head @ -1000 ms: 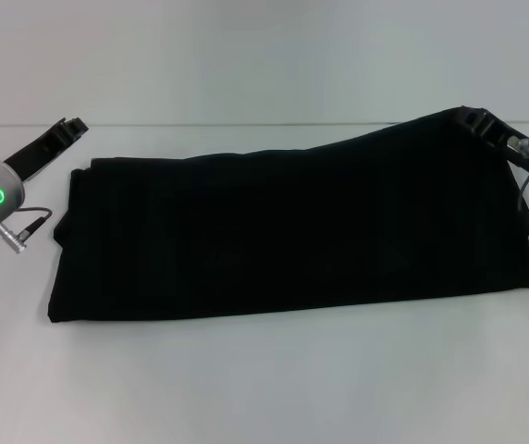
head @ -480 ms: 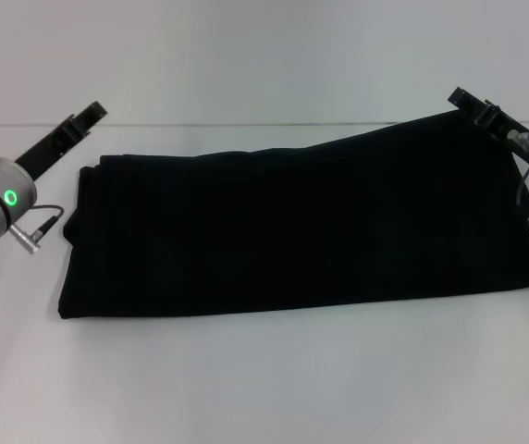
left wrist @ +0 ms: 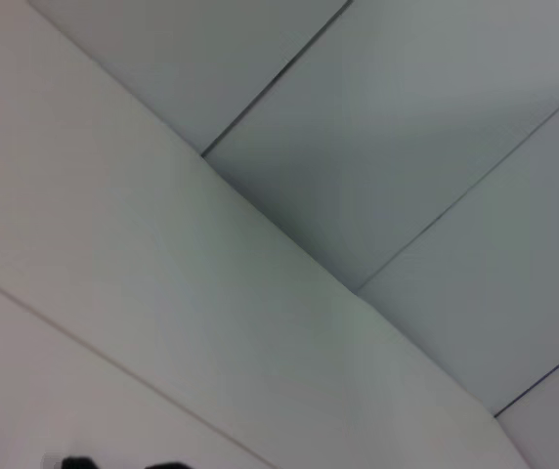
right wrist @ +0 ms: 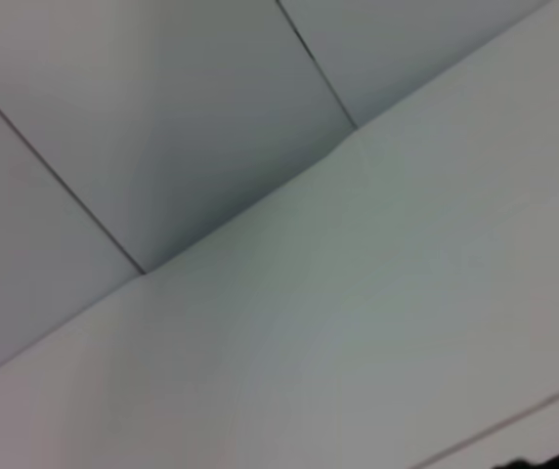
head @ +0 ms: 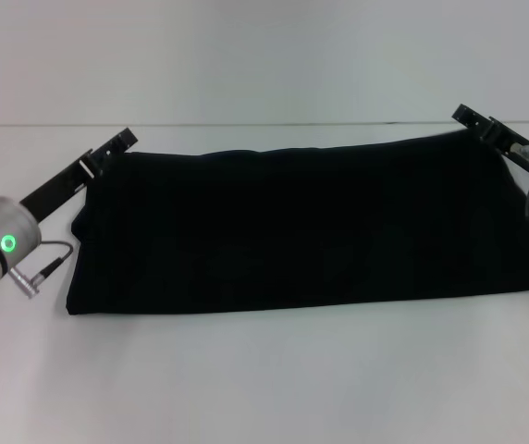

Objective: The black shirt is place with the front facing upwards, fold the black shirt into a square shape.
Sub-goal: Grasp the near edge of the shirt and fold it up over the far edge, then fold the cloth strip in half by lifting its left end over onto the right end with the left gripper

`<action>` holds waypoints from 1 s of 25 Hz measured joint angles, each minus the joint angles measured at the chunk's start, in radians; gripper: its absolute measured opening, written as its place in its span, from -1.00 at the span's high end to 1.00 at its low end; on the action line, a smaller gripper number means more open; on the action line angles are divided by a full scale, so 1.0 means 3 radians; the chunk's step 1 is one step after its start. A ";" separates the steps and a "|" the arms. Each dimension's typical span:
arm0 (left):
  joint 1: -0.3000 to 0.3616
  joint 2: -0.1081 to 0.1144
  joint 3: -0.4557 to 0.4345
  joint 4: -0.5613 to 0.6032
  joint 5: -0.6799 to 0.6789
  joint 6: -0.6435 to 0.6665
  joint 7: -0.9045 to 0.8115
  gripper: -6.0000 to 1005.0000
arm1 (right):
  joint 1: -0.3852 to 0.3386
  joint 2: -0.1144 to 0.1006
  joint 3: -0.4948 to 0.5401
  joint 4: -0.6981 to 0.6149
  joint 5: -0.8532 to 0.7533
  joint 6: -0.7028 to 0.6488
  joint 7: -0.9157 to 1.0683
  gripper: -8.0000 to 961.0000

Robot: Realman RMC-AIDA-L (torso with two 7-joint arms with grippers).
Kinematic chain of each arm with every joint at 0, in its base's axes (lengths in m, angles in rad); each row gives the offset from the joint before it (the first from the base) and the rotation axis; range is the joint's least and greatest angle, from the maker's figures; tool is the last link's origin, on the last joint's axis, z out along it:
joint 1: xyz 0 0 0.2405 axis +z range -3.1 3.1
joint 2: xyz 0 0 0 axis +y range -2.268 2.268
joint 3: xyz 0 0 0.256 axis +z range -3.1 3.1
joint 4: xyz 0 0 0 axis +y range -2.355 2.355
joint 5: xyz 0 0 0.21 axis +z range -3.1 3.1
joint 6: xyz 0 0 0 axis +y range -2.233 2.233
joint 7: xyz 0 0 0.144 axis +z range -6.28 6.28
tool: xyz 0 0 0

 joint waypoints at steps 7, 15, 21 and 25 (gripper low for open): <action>0.0155 0.0013 0.0008 0.0013 -0.0005 0.0273 -0.0001 -0.72 | -0.0096 -0.0003 0.0042 -0.0041 0.0017 -0.0003 0.0008 -0.81; 0.0266 0.0198 0.0099 0.0003 0.0076 0.0645 -0.0475 -0.71 | -0.0439 -0.0008 0.0005 -0.0213 -0.0050 -0.1117 -0.0164 -0.81; 0.0476 0.0609 0.0700 0.0035 0.0309 0.1095 -0.1714 -0.71 | -0.0776 -0.0008 -0.0981 -0.0662 -0.0537 -0.2204 -0.0678 -0.81; 0.0635 0.0722 0.0727 0.0198 0.0603 0.1402 -0.2287 -0.71 | -0.0805 -0.0006 -0.1263 -0.0694 -0.0727 -0.2269 -0.0897 -0.81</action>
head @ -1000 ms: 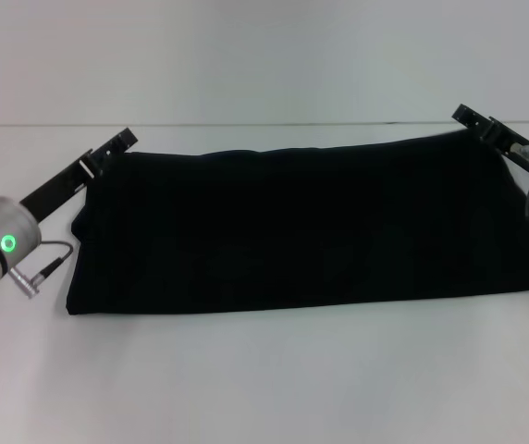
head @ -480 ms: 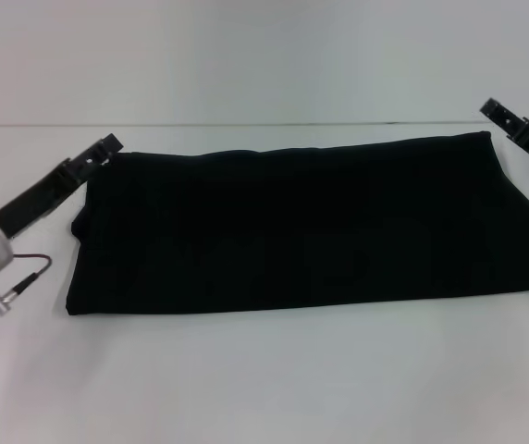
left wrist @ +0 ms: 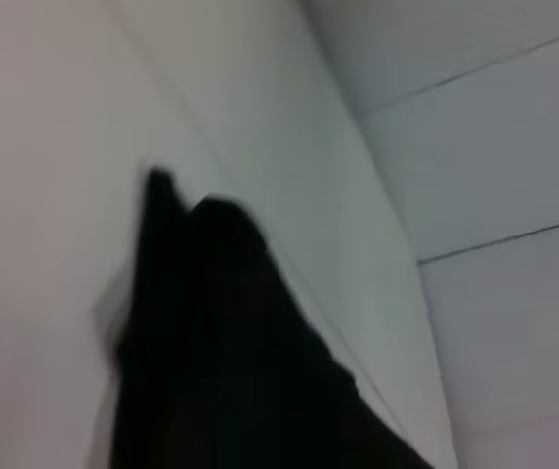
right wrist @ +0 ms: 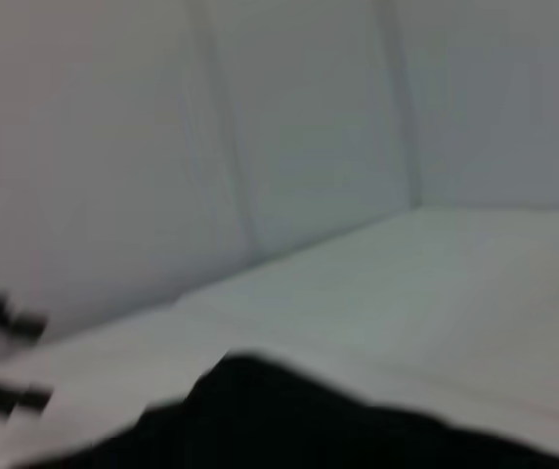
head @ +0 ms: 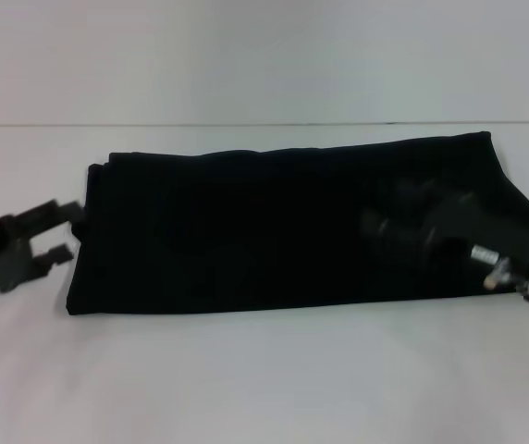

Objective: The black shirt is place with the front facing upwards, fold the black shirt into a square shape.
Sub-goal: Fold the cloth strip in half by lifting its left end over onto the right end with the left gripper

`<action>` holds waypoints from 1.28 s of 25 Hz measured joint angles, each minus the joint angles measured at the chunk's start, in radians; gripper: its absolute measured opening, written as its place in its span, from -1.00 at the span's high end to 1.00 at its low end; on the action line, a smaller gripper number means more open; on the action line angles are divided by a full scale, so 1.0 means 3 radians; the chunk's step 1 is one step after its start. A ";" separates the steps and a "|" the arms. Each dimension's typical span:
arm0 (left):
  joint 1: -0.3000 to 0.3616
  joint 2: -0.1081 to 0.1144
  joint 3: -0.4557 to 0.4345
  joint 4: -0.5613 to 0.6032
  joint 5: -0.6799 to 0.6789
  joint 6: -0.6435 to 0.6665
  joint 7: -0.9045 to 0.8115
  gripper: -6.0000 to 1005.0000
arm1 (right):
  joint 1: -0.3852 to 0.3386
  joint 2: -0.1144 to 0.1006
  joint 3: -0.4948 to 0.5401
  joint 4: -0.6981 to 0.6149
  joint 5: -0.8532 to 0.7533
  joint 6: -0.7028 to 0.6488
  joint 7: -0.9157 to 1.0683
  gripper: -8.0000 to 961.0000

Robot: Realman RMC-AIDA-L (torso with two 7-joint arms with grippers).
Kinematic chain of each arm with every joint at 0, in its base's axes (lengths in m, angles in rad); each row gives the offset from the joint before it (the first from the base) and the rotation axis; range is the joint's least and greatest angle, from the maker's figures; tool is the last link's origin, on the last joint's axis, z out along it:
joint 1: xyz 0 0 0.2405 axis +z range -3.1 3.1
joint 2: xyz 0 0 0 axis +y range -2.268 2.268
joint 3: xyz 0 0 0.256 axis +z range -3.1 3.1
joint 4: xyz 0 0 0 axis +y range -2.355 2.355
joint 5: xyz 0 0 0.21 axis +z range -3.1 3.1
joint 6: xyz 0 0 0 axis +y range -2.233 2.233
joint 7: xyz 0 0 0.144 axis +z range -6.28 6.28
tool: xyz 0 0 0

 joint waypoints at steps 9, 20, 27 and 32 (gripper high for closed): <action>0.0173 0.0011 -0.0043 0.0194 0.0529 0.0230 -0.0863 -0.71 | 0.0040 0.0025 -0.0508 0.0026 -0.0198 0.0049 -0.0469 -0.80; 0.0200 -0.0032 -0.0027 0.0013 0.0552 -0.0113 -0.1214 -0.71 | 0.0068 0.0030 -0.0550 0.0040 -0.0183 0.0123 -0.0481 -0.80; 0.0120 -0.0047 -0.0042 -0.0020 0.0552 -0.0211 -0.1212 -0.71 | 0.0076 0.0033 -0.0553 0.0040 -0.0180 0.0147 -0.0484 -0.80; 0.0043 -0.0066 -0.0024 -0.0053 0.0553 -0.0297 -0.1205 -0.71 | 0.0078 0.0032 -0.0553 0.0040 -0.0175 0.0148 -0.0481 -0.80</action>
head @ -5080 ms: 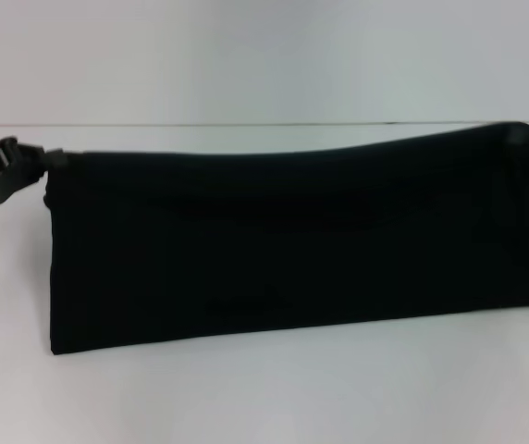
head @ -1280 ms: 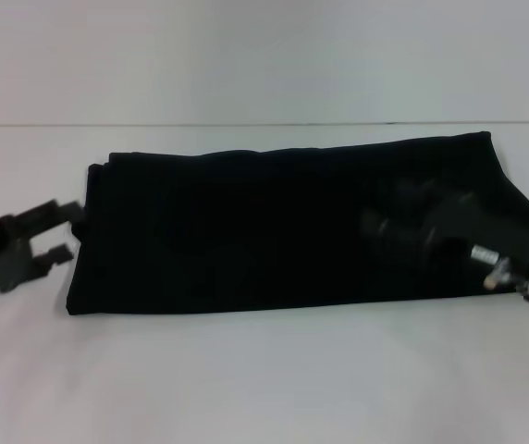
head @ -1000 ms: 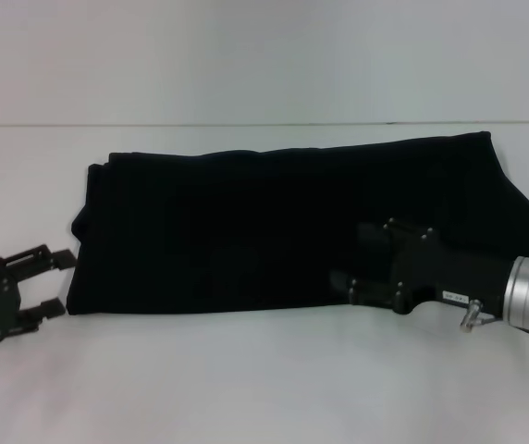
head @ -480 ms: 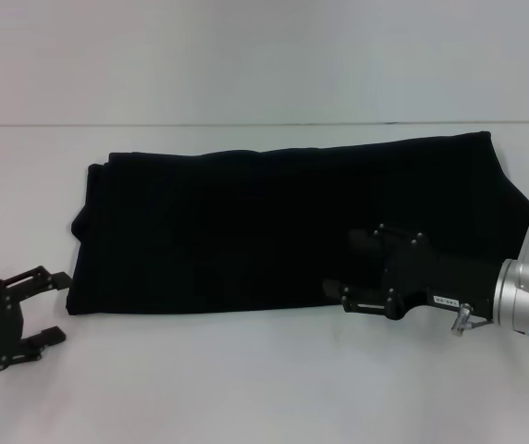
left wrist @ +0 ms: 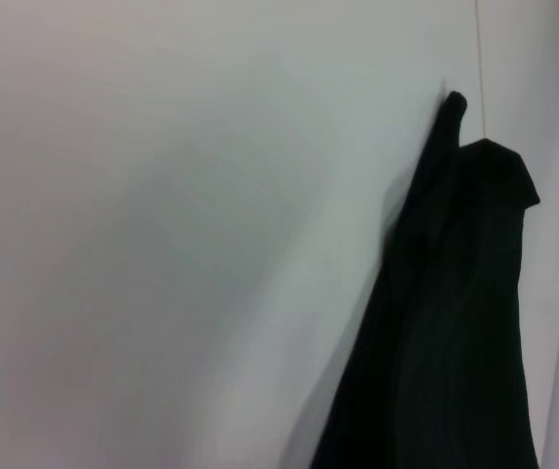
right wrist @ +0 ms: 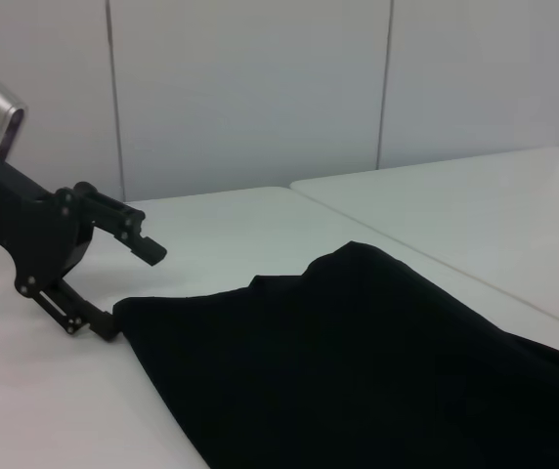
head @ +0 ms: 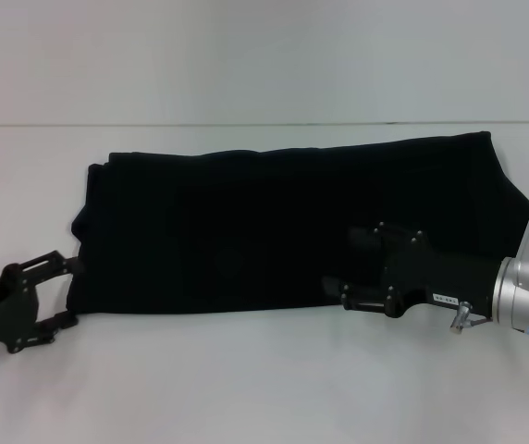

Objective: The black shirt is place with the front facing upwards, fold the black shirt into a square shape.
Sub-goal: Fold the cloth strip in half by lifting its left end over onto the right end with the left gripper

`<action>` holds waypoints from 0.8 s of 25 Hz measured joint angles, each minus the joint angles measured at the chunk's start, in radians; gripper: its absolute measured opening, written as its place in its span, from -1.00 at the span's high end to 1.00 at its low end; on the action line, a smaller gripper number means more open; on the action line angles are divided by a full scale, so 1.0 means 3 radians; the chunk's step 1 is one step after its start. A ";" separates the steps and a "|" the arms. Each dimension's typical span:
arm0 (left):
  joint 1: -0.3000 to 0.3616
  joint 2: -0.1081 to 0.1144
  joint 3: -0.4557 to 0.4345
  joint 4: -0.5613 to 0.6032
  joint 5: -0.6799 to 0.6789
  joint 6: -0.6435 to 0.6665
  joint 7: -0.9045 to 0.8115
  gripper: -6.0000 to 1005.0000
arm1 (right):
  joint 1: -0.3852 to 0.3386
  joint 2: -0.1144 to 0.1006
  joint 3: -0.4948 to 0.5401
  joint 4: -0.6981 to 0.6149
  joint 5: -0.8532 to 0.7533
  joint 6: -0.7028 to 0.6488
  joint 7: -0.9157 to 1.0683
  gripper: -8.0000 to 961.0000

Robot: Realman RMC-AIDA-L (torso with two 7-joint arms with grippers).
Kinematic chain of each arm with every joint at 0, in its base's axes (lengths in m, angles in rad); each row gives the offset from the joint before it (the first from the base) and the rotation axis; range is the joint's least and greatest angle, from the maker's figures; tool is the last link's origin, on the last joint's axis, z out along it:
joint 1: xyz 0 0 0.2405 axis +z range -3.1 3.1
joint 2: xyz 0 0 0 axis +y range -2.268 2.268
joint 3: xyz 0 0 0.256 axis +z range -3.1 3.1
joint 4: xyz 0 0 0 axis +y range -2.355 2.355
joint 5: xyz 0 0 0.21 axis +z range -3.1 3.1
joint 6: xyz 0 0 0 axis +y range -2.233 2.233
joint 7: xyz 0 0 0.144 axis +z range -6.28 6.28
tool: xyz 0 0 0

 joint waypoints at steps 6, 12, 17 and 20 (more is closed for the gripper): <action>-0.0117 -0.0015 0.0078 -0.0057 0.0003 -0.0126 0.0005 -0.71 | 0.0022 0.0000 0.0000 0.0000 0.0002 -0.0002 0.0010 -0.80; -0.0231 -0.0033 0.0121 -0.0057 0.0003 -0.0218 0.0010 -0.71 | 0.0030 0.0004 0.0012 0.0004 0.0002 -0.0007 0.0017 -0.80; -0.0285 -0.0026 0.0163 -0.0028 0.0003 -0.0229 0.0084 -0.64 | 0.0030 0.0005 0.0025 0.0008 0.0023 -0.0005 0.0024 -0.80; -0.0301 -0.0021 0.0210 -0.0014 0.0004 -0.0248 0.0182 -0.52 | 0.0030 0.0005 0.0011 0.0010 0.0038 -0.0003 0.0025 -0.80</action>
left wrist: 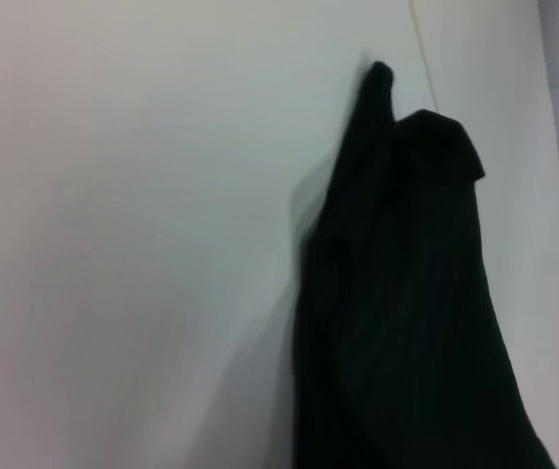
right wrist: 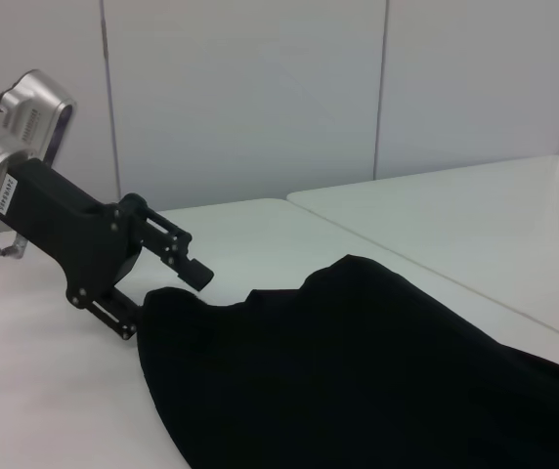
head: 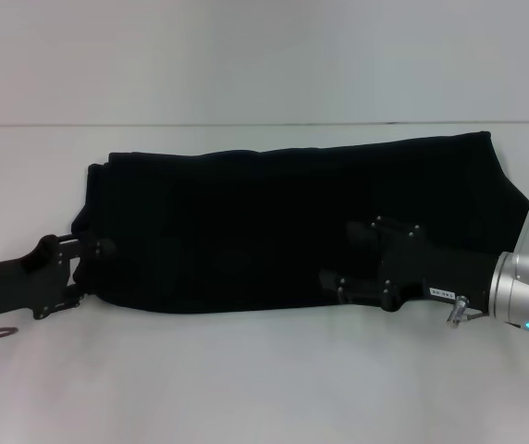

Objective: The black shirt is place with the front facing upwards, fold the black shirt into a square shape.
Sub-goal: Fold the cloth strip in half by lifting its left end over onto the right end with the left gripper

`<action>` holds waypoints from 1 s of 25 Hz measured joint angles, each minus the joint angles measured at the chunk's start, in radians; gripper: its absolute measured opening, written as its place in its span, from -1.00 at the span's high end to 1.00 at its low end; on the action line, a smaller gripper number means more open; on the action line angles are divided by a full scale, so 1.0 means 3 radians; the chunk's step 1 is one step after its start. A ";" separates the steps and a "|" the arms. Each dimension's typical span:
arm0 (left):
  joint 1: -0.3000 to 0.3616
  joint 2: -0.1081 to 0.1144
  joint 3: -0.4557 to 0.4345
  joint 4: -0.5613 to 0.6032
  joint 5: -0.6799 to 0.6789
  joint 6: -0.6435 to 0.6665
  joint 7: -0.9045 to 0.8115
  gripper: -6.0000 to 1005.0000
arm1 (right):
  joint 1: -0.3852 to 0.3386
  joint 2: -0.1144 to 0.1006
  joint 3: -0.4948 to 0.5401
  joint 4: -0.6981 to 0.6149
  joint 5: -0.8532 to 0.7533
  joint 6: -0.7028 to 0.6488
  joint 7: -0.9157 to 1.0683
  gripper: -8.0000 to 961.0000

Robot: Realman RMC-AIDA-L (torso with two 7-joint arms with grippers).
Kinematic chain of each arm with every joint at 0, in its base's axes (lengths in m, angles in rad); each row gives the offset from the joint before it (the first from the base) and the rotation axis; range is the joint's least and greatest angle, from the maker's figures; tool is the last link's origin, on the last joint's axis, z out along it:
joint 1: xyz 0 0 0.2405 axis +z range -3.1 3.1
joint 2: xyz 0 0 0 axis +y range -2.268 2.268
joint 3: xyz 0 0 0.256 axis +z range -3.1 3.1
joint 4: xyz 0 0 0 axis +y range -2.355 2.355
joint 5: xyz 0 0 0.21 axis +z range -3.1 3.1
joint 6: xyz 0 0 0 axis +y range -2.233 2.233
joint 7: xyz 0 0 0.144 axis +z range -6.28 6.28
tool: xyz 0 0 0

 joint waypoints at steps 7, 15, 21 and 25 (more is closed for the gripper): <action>-0.0014 -0.0006 0.0128 -0.0002 0.0000 -0.0067 0.0000 -0.28 | 0.0004 0.0000 -0.0011 0.0027 0.0006 0.0000 0.0001 -0.80; -0.0006 -0.0016 0.0150 -0.0001 0.0000 -0.0105 0.0012 0.18 | 0.0009 0.0000 -0.0013 0.0035 -0.0010 0.0000 0.0002 -0.80; 0.0001 -0.0015 0.0128 0.0026 -0.0016 -0.0092 0.0056 0.74 | 0.0010 0.0000 -0.0017 0.0041 -0.0011 0.0000 0.0002 -0.80; 0.0007 -0.0014 0.0097 0.0032 -0.0029 -0.0105 0.0090 0.89 | 0.0009 0.0000 -0.0017 0.0041 -0.0011 0.0000 0.0003 -0.80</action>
